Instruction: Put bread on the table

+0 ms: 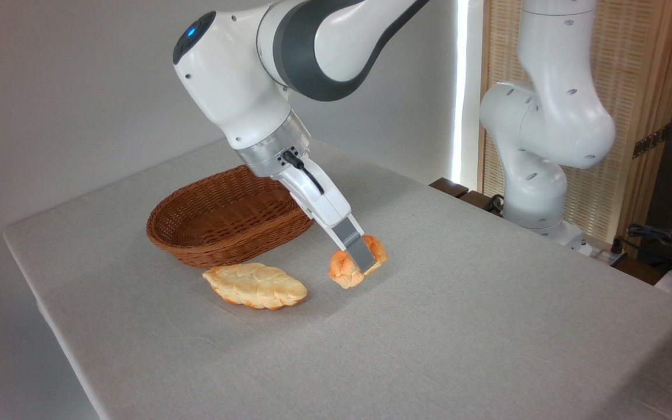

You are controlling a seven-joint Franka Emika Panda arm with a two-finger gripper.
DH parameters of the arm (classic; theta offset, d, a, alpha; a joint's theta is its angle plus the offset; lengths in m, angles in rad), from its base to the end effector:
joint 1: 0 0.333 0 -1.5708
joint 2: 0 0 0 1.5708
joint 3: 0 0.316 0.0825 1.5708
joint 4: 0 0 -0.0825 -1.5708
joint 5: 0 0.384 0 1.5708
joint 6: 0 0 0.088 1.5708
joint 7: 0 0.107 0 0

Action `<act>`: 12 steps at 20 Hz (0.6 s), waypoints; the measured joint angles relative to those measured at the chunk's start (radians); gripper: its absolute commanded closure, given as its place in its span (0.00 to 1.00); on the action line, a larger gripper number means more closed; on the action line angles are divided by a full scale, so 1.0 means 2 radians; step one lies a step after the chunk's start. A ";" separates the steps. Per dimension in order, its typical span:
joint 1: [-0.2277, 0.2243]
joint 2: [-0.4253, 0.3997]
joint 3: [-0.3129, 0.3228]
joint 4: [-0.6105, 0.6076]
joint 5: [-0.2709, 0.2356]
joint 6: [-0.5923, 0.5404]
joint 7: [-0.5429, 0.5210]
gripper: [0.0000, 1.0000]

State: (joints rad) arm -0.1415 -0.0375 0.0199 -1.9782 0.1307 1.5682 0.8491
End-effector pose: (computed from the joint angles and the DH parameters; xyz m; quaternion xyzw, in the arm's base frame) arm 0.4998 -0.0469 0.4591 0.8618 -0.4681 -0.1954 0.0061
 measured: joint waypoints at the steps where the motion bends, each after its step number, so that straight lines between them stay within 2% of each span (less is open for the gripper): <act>1: 0.000 -0.002 0.001 0.000 0.000 0.000 0.000 0.00; 6: 0.000 -0.008 0.002 0.001 0.000 0.000 0.000 0.00; 9: 0.000 -0.013 0.002 0.021 0.000 0.000 0.000 0.00; 11: 0.005 -0.020 0.001 0.059 -0.014 0.000 -0.001 0.00; 12: 0.013 -0.024 0.000 0.078 -0.031 0.000 -0.001 0.00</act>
State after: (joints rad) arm -0.1149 -0.0850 0.0196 -1.8222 0.0683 1.5680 0.8475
